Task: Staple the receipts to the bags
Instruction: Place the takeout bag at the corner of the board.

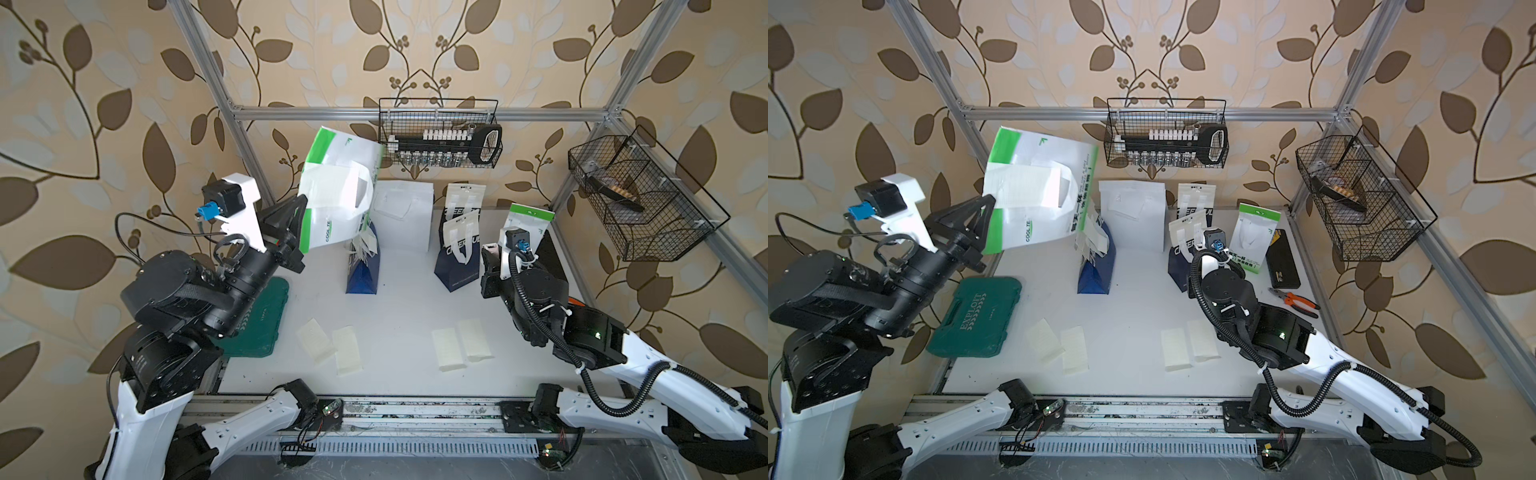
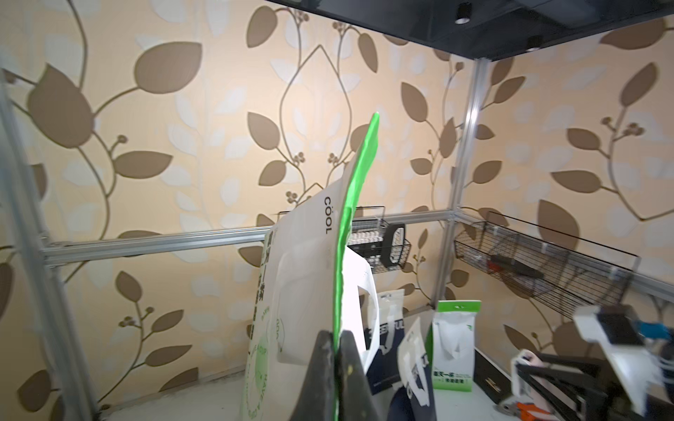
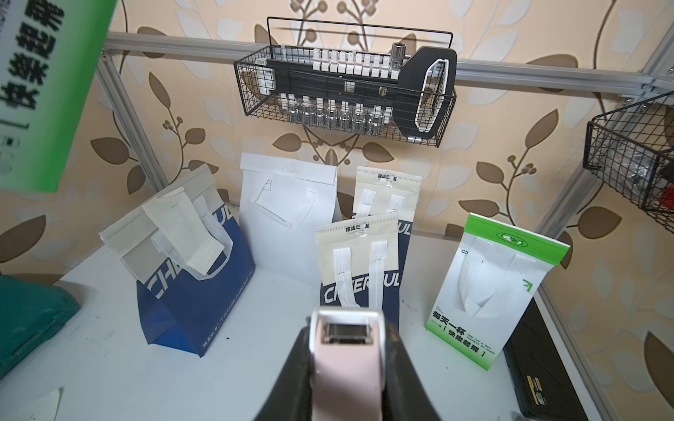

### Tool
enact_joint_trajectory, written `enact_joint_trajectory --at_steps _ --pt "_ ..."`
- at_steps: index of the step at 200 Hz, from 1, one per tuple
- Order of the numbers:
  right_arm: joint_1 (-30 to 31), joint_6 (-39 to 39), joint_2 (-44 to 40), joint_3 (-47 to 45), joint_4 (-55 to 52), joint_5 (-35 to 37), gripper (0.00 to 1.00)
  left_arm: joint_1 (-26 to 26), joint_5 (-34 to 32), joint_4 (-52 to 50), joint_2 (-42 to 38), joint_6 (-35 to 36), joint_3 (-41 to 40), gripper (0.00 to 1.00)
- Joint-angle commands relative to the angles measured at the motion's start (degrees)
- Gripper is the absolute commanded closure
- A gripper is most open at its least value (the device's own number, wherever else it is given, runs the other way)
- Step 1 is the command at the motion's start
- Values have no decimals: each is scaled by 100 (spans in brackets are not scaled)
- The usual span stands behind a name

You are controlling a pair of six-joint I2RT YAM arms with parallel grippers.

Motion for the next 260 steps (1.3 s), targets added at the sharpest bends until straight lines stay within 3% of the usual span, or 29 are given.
enact_joint_trajectory --at_steps 1,20,46,75,101,122,162,260 --pt "-7 68 -33 -103 68 -77 100 -46 -1328 203 817 911 481 100" --pt "-7 76 -90 -189 111 -131 100 259 -1499 146 1338 1085 932 100" --pt "-10 80 -212 -323 109 -200 100 2061 -232 -885 2143 -178 1966 100" --pt "-7 97 -414 -512 87 -223 100 2668 -218 -635 2601 -393 1871 100" --pt "-17 157 -580 -733 82 -239 100 3588 581 -870 3184 -1122 1852 100" --pt "-47 228 -678 -919 87 -318 100 4065 1021 -809 3506 -1417 1353 100" --pt "-69 314 -802 -1175 96 -432 100 4362 1204 -408 4055 -1340 915 100" --pt "-132 434 -972 -1461 -46 -433 100 4919 1222 -413 5295 -1449 1024 100"
